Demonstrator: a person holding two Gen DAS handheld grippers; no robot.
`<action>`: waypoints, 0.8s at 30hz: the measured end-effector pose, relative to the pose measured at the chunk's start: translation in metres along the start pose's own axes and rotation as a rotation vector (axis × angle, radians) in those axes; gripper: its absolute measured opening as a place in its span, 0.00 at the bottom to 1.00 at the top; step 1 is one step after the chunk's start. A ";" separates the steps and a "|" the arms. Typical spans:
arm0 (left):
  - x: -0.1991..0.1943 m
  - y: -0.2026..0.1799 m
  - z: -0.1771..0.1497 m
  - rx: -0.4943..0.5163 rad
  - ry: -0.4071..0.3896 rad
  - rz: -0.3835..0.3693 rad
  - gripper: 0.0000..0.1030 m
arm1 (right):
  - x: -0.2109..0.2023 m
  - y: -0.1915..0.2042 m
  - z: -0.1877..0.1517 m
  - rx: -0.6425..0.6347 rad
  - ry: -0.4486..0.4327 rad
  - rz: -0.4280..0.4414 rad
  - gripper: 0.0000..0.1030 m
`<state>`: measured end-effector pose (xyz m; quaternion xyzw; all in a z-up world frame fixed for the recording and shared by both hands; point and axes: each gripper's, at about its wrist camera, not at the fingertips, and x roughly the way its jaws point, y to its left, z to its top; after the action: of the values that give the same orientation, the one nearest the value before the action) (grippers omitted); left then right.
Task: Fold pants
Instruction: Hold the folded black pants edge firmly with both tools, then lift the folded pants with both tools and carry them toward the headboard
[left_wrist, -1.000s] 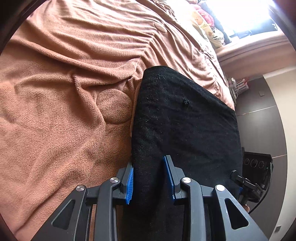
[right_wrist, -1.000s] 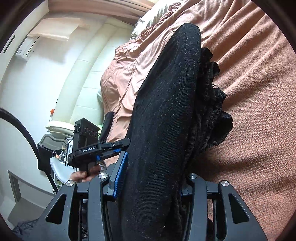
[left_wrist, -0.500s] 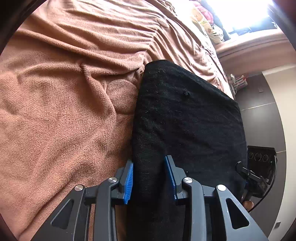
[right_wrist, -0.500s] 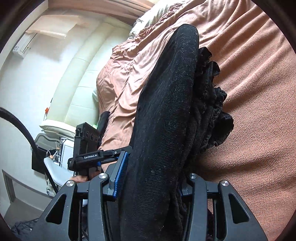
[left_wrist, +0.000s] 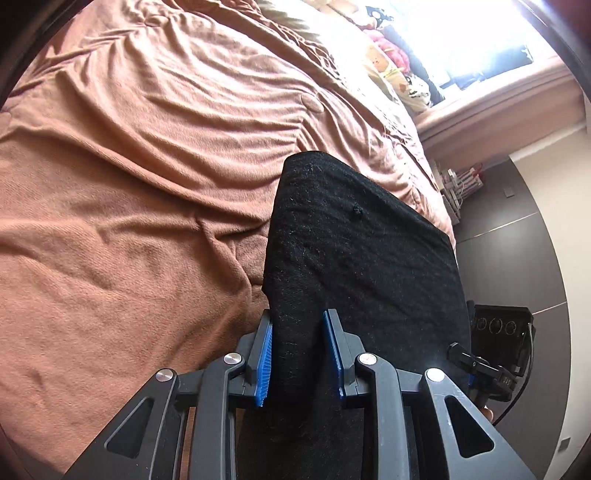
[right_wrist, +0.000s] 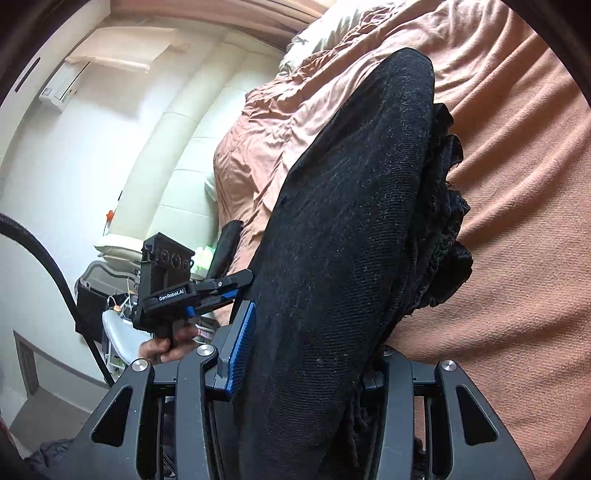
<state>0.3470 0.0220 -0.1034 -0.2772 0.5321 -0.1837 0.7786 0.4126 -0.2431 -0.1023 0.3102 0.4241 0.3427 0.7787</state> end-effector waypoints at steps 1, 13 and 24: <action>-0.005 0.002 0.001 -0.003 -0.007 0.005 0.25 | 0.004 0.003 0.001 -0.004 0.000 0.006 0.41; -0.083 0.042 0.017 -0.060 -0.139 0.039 0.17 | 0.062 0.034 0.012 -0.069 0.036 0.071 0.41; -0.170 0.106 0.029 -0.126 -0.253 0.104 0.15 | 0.138 0.074 0.023 -0.156 0.116 0.120 0.41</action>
<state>0.3109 0.2103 -0.0382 -0.3187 0.4537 -0.0729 0.8290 0.4689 -0.0950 -0.0960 0.2531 0.4213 0.4380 0.7528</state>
